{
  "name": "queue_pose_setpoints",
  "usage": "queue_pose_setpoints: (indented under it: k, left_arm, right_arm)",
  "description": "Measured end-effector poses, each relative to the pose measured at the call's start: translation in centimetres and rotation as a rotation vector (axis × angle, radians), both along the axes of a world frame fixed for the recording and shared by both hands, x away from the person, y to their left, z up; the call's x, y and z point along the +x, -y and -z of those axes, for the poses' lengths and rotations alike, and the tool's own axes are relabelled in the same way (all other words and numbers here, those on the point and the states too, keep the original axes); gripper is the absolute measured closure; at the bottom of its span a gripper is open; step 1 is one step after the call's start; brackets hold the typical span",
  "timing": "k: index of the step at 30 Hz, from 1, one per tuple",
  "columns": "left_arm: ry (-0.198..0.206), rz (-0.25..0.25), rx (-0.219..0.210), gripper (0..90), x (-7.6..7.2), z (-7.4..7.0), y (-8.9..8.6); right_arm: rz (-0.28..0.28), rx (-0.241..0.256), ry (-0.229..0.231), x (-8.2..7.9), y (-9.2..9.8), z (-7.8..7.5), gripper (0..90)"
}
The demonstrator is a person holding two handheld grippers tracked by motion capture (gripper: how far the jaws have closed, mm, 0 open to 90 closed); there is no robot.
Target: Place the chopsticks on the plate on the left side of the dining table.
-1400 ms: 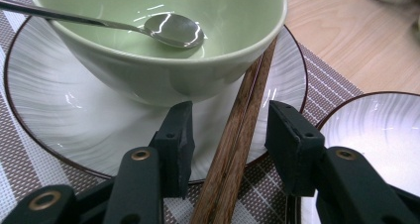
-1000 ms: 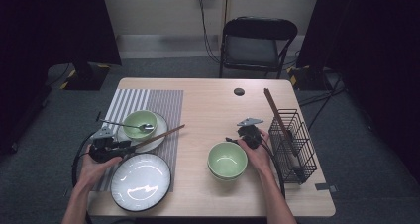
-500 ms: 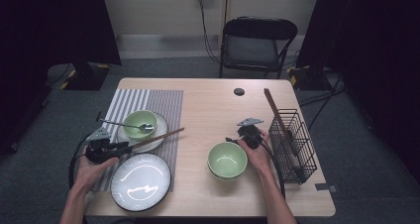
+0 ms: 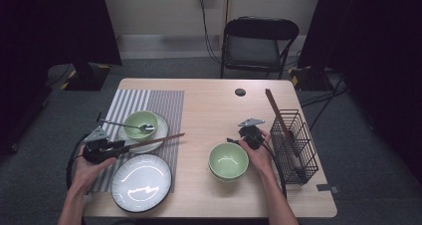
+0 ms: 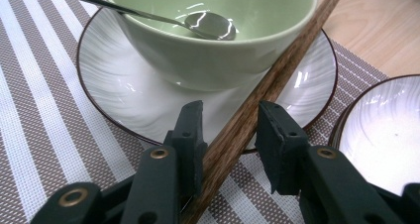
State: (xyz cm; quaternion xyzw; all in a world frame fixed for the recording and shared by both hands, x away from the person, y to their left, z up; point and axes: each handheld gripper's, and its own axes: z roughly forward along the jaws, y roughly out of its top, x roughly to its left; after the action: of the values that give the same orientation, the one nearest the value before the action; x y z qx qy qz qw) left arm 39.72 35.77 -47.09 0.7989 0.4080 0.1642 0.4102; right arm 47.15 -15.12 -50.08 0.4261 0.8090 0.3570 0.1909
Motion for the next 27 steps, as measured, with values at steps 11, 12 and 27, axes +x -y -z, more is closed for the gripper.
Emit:
queue_pose_setpoints:
  k: [11,12,27]
  left_arm:
    - [0.028,-0.035,-0.086,58.2,-0.3,-1.1,-0.4]
    - [0.026,-0.03,-0.096,60.3,-0.4,-1.3,-0.4]
    - [-0.056,0.033,-0.092,73.9,-0.9,-0.5,1.3]
  right_arm:
    - [-0.001,0.0,0.001,0.0,0.0,0.0,19.2]
    - [-0.001,0.0,0.001,0.0,0.0,0.0,19.2]
    - [-0.001,0.0,0.001,0.0,0.0,0.0,19.2]
